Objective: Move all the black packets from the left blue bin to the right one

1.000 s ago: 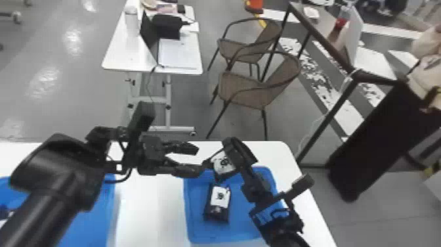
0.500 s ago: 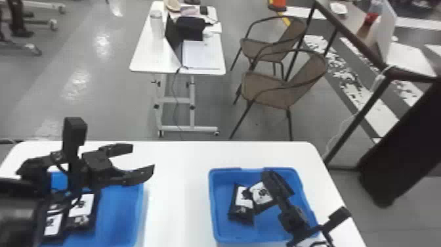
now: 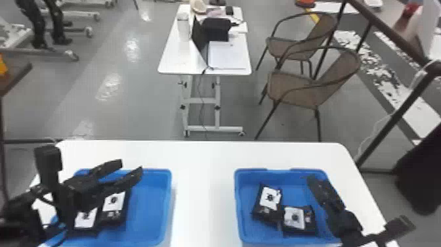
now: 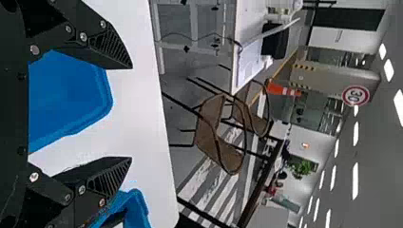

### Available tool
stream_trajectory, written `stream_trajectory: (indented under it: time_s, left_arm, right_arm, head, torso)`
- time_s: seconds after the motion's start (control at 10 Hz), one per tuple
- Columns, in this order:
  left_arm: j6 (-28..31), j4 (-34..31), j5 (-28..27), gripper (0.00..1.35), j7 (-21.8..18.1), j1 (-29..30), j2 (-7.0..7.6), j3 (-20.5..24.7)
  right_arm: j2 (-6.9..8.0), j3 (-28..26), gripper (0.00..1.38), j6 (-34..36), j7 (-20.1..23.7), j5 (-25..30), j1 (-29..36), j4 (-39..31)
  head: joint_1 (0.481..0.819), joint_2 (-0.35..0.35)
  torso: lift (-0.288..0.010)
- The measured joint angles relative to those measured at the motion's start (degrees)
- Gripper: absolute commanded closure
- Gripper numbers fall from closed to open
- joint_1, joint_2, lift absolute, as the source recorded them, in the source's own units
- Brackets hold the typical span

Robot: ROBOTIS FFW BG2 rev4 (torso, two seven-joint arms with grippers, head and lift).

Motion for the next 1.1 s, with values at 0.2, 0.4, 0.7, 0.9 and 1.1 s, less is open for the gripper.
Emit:
stream_trajectory:
  time_s: [0.2,0.4,0.7,0.9,1.1]
  left_arm:
    - [1.5,-0.8,-4.2,0.43,4.3,2.8,-1.07,1.8]
    - [4.2,-2.3,-5.8,0.42,11.5,5.5,-1.28,1.3]
    - [10.7,-1.4,-8.4,0.42,18.2,5.6,-1.26,-0.4]
    - [14.0,-1.0,-9.6,0.42,22.1,4.9,-0.33,-1.9]
    - [13.1,3.9,-8.3,0.42,23.4,2.6,1.21,-3.5]
  right_arm:
    - [0.00,-0.1,0.19,0.6,0.1,-2.1,3.1,-6.5]
    - [0.00,-0.1,0.19,1.7,0.1,-2.7,4.7,-9.7]
    - [0.00,-0.1,0.19,2.7,0.3,-2.8,4.9,-10.1]
    - [0.00,0.0,0.19,3.0,0.5,-2.8,4.9,-9.8]
    - [0.00,0.0,0.19,3.1,0.7,-2.8,4.9,-9.3]
  head:
    - [0.695,-0.031]
    - [0.695,0.001]
    - [0.695,0.024]
    - [0.695,0.041]
    - [0.695,0.049]
  torso:
    - [0.000]
    - [0.000]
    - [0.000]
    - [0.000]
    - [0.000]
